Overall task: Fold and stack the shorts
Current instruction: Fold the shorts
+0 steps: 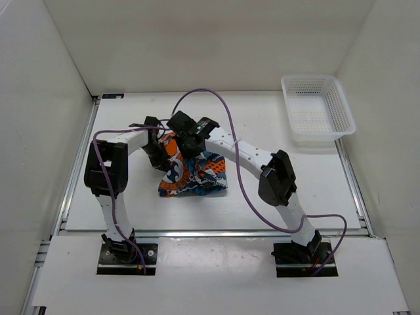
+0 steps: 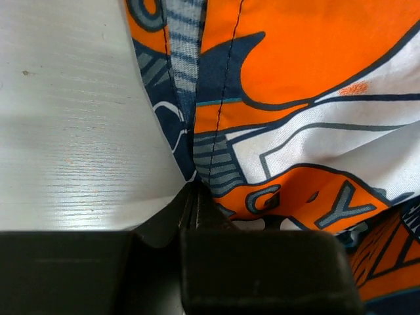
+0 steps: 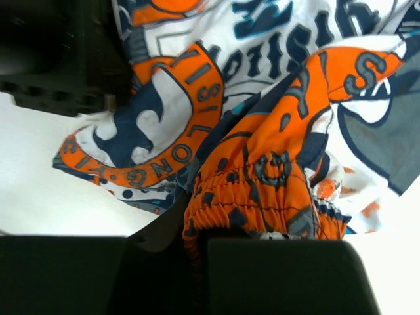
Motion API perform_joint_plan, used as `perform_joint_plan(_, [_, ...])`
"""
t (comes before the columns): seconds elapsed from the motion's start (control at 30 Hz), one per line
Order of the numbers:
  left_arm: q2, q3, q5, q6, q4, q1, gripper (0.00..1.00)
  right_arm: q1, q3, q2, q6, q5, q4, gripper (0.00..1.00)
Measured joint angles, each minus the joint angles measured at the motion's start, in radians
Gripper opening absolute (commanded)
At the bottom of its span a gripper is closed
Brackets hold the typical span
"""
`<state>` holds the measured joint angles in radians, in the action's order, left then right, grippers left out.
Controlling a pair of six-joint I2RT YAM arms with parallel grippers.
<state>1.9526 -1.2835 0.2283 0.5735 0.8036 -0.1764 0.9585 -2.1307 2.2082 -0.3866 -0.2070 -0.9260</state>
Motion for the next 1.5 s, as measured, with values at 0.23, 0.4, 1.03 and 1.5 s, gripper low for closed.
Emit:
perform_joint_plan(0.23, [-0.003,0.003,0.003,0.000,-0.004,0.016,0.11,0.005,-0.032,0.020,-0.003,0.011,0.031,0.00])
perform_joint_plan(0.4, [-0.046,0.033,-0.032,-0.010,-0.003,0.090,0.11,0.000,0.021,0.004,-0.003,0.011,0.069,0.00])
perform_joint_plan(1.03, [0.040,-0.072,0.004,-0.061,0.041,0.234,0.11,-0.057,0.070,-0.059,0.002,0.021,0.085,0.00])
perform_joint_plan(1.5, [0.088,-0.127,0.051,-0.080,0.048,0.235,0.11,-0.025,-0.256,0.172,0.050,0.401,0.257,1.00])
